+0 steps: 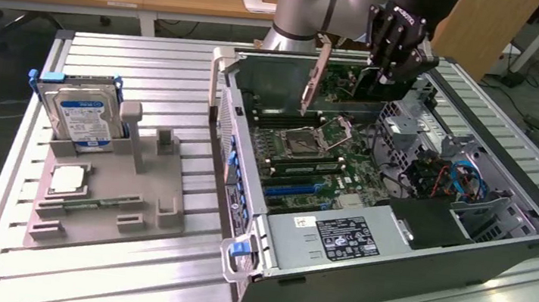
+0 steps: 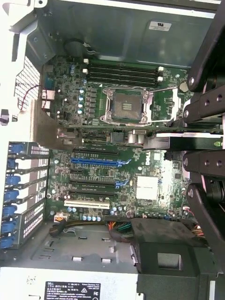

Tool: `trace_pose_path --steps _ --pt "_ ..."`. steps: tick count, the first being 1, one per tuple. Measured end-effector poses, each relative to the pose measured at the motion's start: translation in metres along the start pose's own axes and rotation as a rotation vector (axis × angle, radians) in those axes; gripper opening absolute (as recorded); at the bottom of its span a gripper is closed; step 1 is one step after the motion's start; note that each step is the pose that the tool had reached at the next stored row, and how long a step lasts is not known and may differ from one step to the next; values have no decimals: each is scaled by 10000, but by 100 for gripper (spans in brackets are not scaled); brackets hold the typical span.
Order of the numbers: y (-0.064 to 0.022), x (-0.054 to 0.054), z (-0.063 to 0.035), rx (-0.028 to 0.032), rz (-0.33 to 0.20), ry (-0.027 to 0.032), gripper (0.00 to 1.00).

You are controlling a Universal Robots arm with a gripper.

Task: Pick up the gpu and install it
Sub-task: 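Insert the gpu into the slot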

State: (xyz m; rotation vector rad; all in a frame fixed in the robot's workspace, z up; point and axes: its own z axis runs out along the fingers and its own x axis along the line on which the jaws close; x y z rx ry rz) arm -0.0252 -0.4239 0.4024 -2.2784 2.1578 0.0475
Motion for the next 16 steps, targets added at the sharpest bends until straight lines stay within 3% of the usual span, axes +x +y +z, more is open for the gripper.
trace_pose_path --steps 4,16 --pt "0 0 2 14 595 -12 27" --pt "0 0 2 15 596 -11 27"
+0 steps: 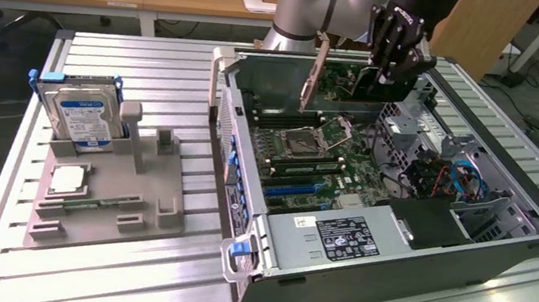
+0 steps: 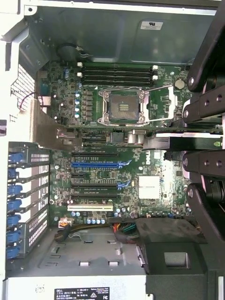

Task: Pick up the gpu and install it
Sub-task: 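Insert the gpu into the slot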

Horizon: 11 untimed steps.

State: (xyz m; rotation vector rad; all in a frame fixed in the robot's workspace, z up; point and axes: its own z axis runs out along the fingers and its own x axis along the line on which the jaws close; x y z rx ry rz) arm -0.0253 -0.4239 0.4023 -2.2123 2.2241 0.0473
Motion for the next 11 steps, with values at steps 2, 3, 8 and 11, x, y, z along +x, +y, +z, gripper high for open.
trace_pose_path --steps 2,3,8,11 --pt "1 0 0 -5 -231 4 27" --pt "1 0 -1 -7 -260 5 27" --pt "0 0 0 -7 -263 5 27" --pt "0 0 0 -7 -263 4 27"
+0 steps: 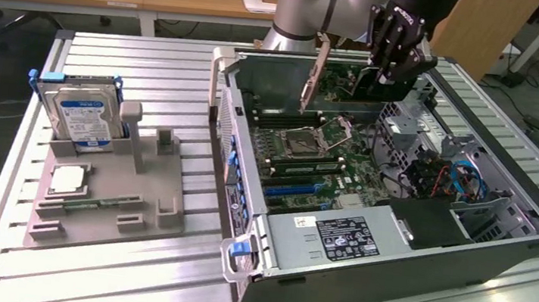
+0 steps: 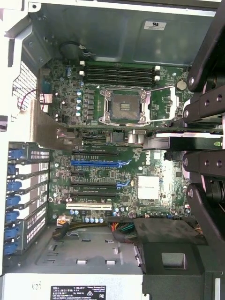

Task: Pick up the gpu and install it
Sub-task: 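Insert the gpu into the slot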

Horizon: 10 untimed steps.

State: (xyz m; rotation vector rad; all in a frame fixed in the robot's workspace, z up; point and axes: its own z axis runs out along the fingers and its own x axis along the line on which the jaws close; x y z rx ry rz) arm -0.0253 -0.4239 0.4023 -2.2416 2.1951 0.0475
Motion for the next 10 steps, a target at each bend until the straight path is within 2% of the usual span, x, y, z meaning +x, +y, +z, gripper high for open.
trace_pose_path --steps 6,7,8,10 --pt "0 0 3 4 0 -1 27" --pt "0 0 8 48 -2 0 27" --pt "1 0 14 126 -4 4 27" --pt "1 0 15 139 -4 5 27"
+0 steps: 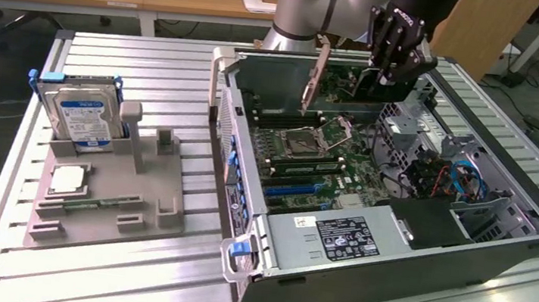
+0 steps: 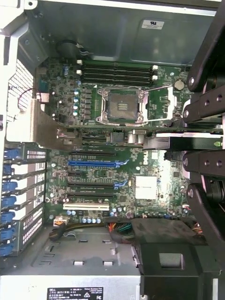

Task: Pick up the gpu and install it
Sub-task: 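Insert the gpu into the slot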

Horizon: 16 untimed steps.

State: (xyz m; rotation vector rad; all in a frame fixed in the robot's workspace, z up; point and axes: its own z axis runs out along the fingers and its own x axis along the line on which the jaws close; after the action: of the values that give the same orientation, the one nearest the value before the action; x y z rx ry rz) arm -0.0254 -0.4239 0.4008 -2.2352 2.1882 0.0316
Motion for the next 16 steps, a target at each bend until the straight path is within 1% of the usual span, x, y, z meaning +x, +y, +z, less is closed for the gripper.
trace_pose_path --steps 7,9,13,16 --pt "0 0 2 2 0 -2 27" --pt "0 0 18 2 0 -4 27" --pt "3 1 82 1 1 -2 27" --pt "3 2 98 0 0 1 27"
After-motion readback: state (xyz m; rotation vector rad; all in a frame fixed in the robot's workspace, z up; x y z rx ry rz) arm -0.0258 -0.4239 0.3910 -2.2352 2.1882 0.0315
